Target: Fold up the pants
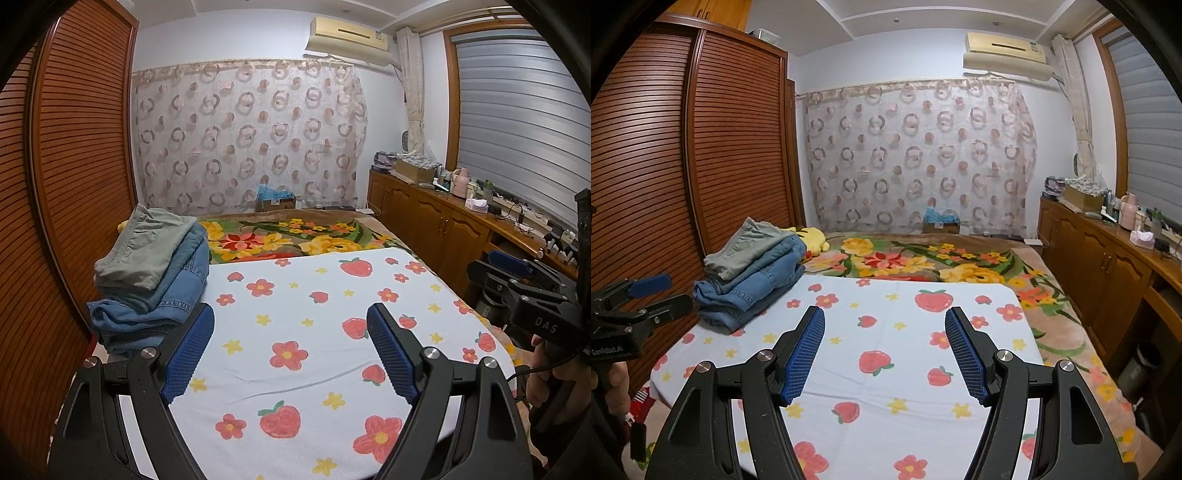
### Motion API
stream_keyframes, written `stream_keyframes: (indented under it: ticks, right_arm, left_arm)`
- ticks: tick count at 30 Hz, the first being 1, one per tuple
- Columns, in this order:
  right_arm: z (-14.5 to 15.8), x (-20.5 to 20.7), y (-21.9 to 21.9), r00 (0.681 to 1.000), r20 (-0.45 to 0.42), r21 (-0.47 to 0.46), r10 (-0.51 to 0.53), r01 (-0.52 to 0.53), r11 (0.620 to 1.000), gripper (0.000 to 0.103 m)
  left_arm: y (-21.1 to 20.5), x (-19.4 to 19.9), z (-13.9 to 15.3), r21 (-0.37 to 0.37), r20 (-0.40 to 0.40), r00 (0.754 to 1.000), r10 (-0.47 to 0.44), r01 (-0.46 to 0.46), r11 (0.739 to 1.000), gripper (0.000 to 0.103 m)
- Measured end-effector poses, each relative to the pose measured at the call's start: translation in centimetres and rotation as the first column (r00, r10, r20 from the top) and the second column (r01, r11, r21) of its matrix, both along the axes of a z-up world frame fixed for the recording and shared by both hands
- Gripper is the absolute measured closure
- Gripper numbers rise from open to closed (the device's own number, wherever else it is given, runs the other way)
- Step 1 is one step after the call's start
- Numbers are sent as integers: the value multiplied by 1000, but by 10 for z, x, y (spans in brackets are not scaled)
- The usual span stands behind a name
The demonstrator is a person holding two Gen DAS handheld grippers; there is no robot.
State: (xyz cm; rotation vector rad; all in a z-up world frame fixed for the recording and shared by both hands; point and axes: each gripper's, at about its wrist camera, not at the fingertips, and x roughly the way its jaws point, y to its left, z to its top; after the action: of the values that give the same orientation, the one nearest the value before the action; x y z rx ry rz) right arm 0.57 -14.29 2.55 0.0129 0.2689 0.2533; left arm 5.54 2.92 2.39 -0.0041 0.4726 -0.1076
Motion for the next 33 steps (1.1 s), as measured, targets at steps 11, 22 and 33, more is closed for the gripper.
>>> stream_keyframes:
  ticks: [11,22,33]
  right_arm:
    - [-1,-1,-1,1000,2,2,2,-2,1000,33]
    - [-3,-1,-3,1000,5,10,-2,2,1000,33]
    - [-4,-3,-3,1000,10,10,-3,2,1000,33]
  left_arm:
    - [0,0,0,0,0,1000,0,0,1000,18]
    - [0,0,0,-1,2,1000,1,-1,1000,18]
    - [0,0,0,0,4,1000,2,-2,1000,18]
